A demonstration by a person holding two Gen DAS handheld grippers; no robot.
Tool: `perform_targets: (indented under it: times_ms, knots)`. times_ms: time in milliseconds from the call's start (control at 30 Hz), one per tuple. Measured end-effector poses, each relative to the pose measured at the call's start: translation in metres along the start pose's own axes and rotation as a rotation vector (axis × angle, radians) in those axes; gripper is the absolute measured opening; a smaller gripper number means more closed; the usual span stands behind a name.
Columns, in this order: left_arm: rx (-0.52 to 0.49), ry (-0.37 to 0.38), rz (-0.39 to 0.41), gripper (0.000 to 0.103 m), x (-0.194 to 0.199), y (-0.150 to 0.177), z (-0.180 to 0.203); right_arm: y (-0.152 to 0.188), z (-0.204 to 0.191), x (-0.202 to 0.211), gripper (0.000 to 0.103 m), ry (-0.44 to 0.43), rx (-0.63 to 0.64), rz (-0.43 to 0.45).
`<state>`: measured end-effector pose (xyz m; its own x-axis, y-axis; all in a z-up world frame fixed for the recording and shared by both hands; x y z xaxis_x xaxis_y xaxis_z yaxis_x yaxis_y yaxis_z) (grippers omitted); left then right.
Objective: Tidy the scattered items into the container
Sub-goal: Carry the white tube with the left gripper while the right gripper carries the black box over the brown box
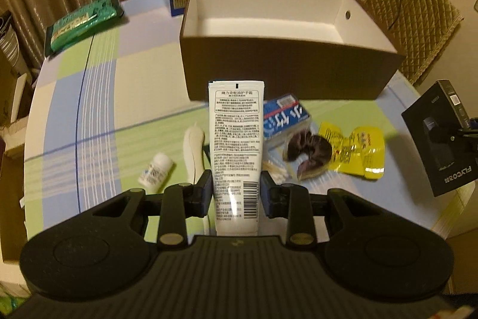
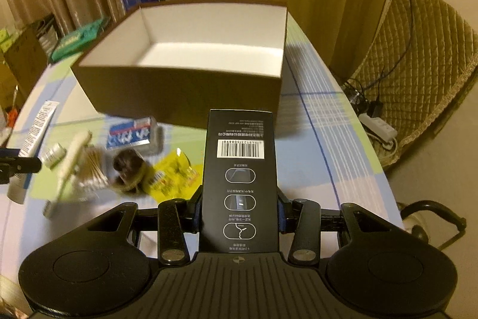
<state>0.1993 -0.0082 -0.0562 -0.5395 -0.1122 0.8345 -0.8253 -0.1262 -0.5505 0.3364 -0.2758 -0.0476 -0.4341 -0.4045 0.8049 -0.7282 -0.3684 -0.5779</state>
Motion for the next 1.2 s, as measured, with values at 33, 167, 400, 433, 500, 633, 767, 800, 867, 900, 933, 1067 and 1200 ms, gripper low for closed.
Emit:
perform_targets:
  times_ms: [33,167,400,433,500,633,767,800,867,900,933,1067,1200]
  knots:
    - [0.002,0.005,0.007,0.028,0.000,-0.003,-0.001,-0.003,-0.003,0.001,0.041,-0.006,-0.004,0.006]
    - [-0.004,0.012,0.037,0.028,0.001,-0.018,-0.002,-0.022,-0.011,0.006,0.041,-0.025,-0.012,0.047]
    - [-0.005,0.021,0.106,0.028,0.002,-0.058,-0.009,-0.071,-0.020,0.014,0.041,-0.045,-0.013,0.144]
    - [-0.007,0.019,0.115,0.028,0.002,-0.066,-0.010,-0.079,-0.021,0.014,0.041,-0.047,-0.014,0.158]
    - [-0.012,0.012,0.136,0.028,0.000,-0.079,-0.011,-0.096,-0.022,0.013,0.041,-0.051,-0.013,0.183]
    - [-0.017,0.000,0.169,0.028,-0.008,-0.110,-0.015,-0.125,-0.024,0.005,0.041,-0.048,-0.008,0.213]
    - [-0.021,-0.013,0.183,0.028,-0.020,-0.140,-0.015,-0.150,-0.025,-0.013,0.041,-0.030,-0.005,0.217]
    - [-0.022,-0.014,0.182,0.028,-0.025,-0.147,-0.016,-0.154,-0.024,-0.018,0.041,-0.026,-0.003,0.214]
    - [-0.018,-0.018,0.174,0.028,-0.035,-0.160,-0.016,-0.164,-0.023,-0.028,0.041,-0.020,-0.006,0.205]
    - [-0.018,-0.016,0.172,0.028,-0.040,-0.166,-0.016,-0.168,-0.021,-0.034,0.041,-0.015,-0.010,0.201]
    - [-0.014,-0.019,0.168,0.028,-0.046,-0.171,-0.017,-0.172,-0.020,-0.039,0.041,-0.009,-0.011,0.198]
    - [-0.014,-0.030,0.143,0.028,-0.073,-0.189,-0.019,-0.187,-0.015,-0.058,0.041,0.013,-0.018,0.192]
    - [-0.012,-0.041,0.092,0.028,-0.102,-0.197,-0.021,-0.194,-0.011,-0.079,0.041,0.021,-0.026,0.164]
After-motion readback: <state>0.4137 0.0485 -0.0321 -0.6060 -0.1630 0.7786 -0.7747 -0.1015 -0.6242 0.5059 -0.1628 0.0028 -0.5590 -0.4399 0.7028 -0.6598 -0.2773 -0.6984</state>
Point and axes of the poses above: each gripper's, at about its wrist camera, not at the fingertips, and x roughly against the way its jaws point, z to its right, y to its underside, the point moved 2 cm from there along -x, roughly the way its jaws point, and after that the axes turned 6 degrees about -x, right-handed, at the moved point
